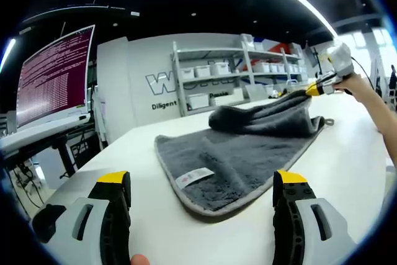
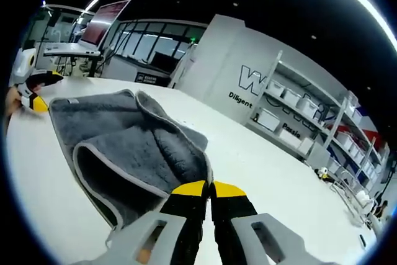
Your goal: Open the folded towel by lifting each exposed corner and separating the folded layers until the towel lies flat within the target outline without major curled edges
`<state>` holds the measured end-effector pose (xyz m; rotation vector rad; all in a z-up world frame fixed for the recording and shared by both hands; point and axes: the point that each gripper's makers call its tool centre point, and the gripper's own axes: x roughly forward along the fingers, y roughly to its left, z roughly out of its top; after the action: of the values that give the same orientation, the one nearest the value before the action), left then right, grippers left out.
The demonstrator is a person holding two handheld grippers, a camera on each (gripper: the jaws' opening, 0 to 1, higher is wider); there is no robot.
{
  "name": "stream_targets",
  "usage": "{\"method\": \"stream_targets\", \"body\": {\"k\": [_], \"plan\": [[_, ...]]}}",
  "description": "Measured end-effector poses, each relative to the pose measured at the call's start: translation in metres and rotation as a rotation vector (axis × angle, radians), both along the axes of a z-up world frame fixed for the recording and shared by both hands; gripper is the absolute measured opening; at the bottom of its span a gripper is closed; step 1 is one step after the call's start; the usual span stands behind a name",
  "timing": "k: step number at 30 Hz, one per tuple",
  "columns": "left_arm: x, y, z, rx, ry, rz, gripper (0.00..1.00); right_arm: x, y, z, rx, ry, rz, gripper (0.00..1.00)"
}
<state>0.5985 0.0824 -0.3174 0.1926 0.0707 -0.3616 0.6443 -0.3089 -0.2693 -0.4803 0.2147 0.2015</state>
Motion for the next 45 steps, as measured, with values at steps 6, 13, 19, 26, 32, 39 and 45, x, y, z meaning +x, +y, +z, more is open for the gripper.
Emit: {"method": "stream_targets", "body": {"k": [6, 13, 19, 26, 32, 39, 45], "plan": [[0.000, 0.000, 0.000, 0.000, 0.000, -0.001, 0.93, -0.002, -0.002, 0.010, -0.003, -0.049, -0.016, 0.00], [0.000, 0.000, 0.000, 0.000, 0.001, -0.001, 0.93, -0.005, -0.007, 0.025, -0.011, -0.121, -0.040, 0.00], [0.000, -0.001, 0.000, 0.001, 0.000, -0.004, 0.93, -0.009, -0.012, 0.036, -0.014, -0.175, -0.062, 0.00], [0.000, 0.000, 0.000, 0.000, 0.000, -0.003, 0.93, -0.013, -0.017, 0.045, -0.018, -0.222, -0.086, 0.00], [0.000, 0.000, 0.001, -0.003, -0.002, -0.001, 0.93, -0.017, -0.022, 0.053, -0.012, -0.261, -0.106, 0.00], [0.000, 0.001, 0.001, -0.003, -0.002, -0.001, 0.93, -0.019, -0.026, 0.059, -0.006, -0.296, -0.120, 0.00], [0.000, 0.000, 0.001, -0.003, -0.001, -0.001, 0.93, -0.022, -0.031, 0.064, 0.003, -0.324, -0.136, 0.00]]}}
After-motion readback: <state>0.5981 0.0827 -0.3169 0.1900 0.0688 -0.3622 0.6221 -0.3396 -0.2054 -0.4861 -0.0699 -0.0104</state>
